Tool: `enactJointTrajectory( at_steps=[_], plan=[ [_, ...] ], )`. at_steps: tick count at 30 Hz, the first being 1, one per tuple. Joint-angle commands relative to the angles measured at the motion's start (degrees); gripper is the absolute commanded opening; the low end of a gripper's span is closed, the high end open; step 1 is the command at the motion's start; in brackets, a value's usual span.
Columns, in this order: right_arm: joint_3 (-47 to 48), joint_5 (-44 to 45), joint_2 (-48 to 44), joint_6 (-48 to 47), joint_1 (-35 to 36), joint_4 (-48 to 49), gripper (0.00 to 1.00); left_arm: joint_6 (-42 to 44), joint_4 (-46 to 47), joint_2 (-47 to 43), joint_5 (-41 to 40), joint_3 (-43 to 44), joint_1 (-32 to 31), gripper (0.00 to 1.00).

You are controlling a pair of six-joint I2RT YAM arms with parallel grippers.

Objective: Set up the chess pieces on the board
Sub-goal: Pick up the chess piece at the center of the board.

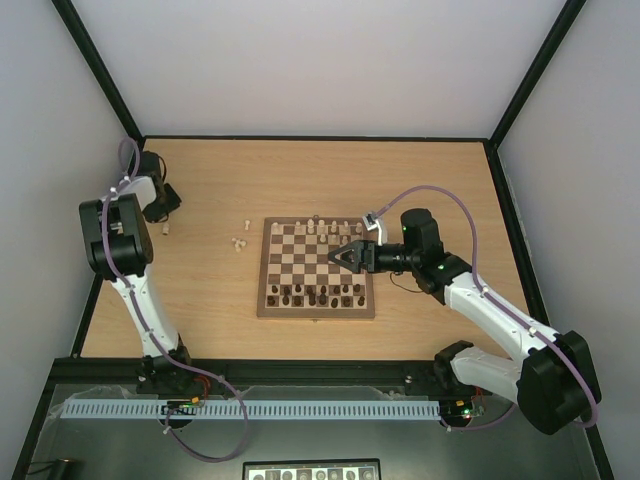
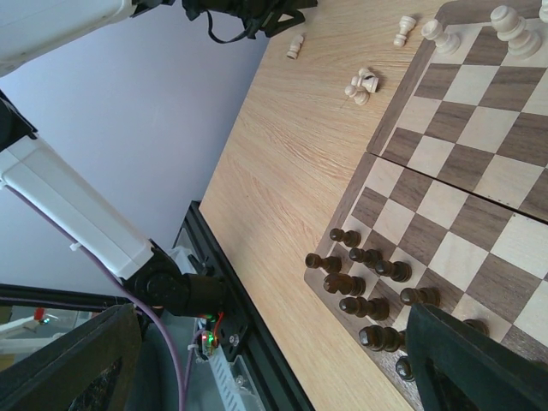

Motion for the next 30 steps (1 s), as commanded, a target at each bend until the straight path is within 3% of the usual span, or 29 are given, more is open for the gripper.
enactJointTrajectory(
  at_steps=[1,16,30],
  plan=[
    [-0.95,-1.62,-0.43,0.00,-0.30,0.68,0.86,0.13,-3.70,-3.33,-1.00,-2.84,0.30,0.36],
    [-1.29,-2.71,-1.25,0.01,-0.28,1.34,0.86,-0.24,-0.19,-8.26,-0.96,-12.41,0.07,0.39],
    [-1.28,-2.88,-1.35,0.05,-0.22,1.49,0.86,-0.47,-0.39,-9.35,0.26,-11.41,-1.63,0.44]
  ],
)
